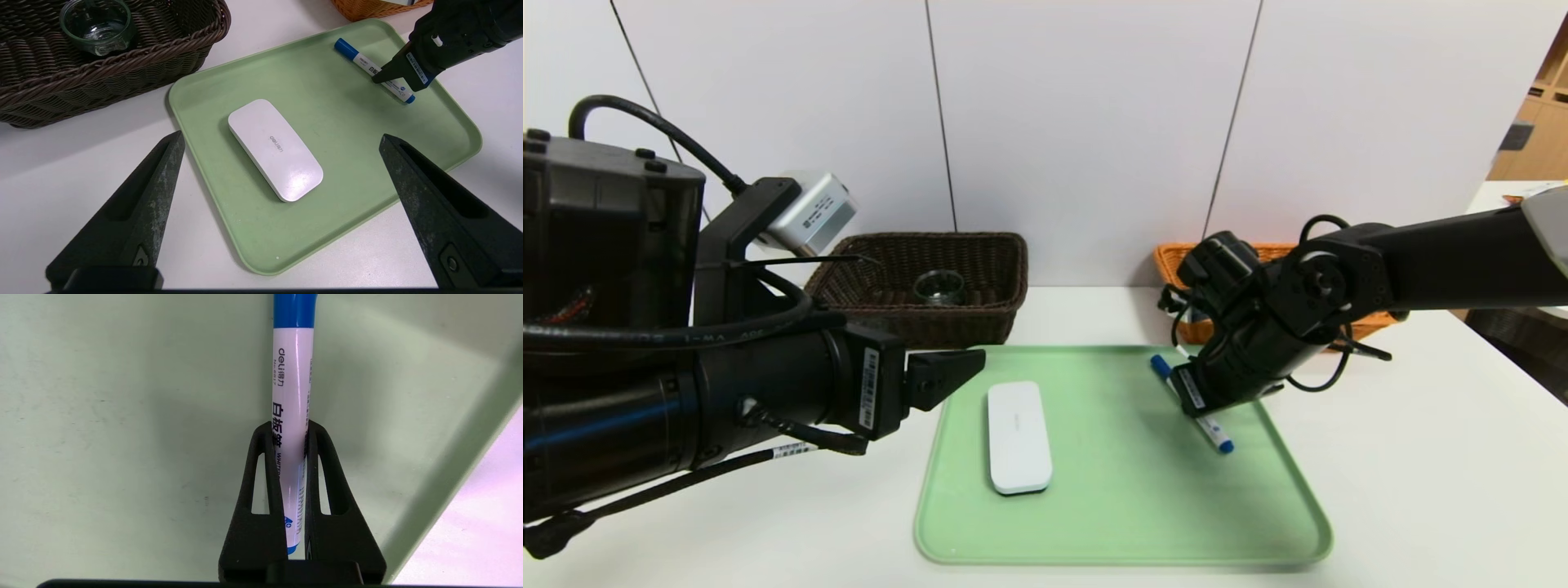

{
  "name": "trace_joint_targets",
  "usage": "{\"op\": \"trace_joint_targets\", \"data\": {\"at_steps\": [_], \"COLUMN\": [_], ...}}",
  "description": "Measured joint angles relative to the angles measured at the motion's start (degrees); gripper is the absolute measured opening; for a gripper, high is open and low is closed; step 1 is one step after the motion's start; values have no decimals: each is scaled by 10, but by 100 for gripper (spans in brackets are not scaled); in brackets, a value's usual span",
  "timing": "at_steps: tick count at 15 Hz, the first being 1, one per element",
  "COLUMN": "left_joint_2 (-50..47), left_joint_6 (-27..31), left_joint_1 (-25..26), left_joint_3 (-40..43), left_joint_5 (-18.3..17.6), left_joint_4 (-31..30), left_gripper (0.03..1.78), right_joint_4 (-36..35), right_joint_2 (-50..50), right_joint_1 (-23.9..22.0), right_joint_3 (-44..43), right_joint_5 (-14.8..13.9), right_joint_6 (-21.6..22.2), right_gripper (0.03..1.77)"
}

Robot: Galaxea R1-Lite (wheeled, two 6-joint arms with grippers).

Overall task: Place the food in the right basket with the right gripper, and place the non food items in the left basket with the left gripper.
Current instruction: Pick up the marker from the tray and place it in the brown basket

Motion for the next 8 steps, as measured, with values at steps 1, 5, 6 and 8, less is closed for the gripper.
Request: {"op": "trace_joint_targets", "data": {"at_steps": [1, 5, 6, 8], "left_joint_2": [-1, -8, -10, -16], "left_joint_6": [0, -5, -5, -5], "left_joint_1": [0, 0, 0, 0], "left_joint_3": [1, 12, 19, 35], "left_joint_5": [0, 2, 2, 9], "left_joint_4": [0, 1, 2, 2], "left_gripper": [169, 169, 169, 169], "right_joint_4": [0, 0, 0, -5], "right_joint_2": [-4, -40, -49, -59], "right_joint_1": [6, 57, 73, 99], "right_joint_3": [-7, -74, -98, -154], "right_joint_5": [0, 2, 2, 1], "right_joint_6": [2, 33, 49, 68], "right_gripper": [17, 17, 17, 17]}}
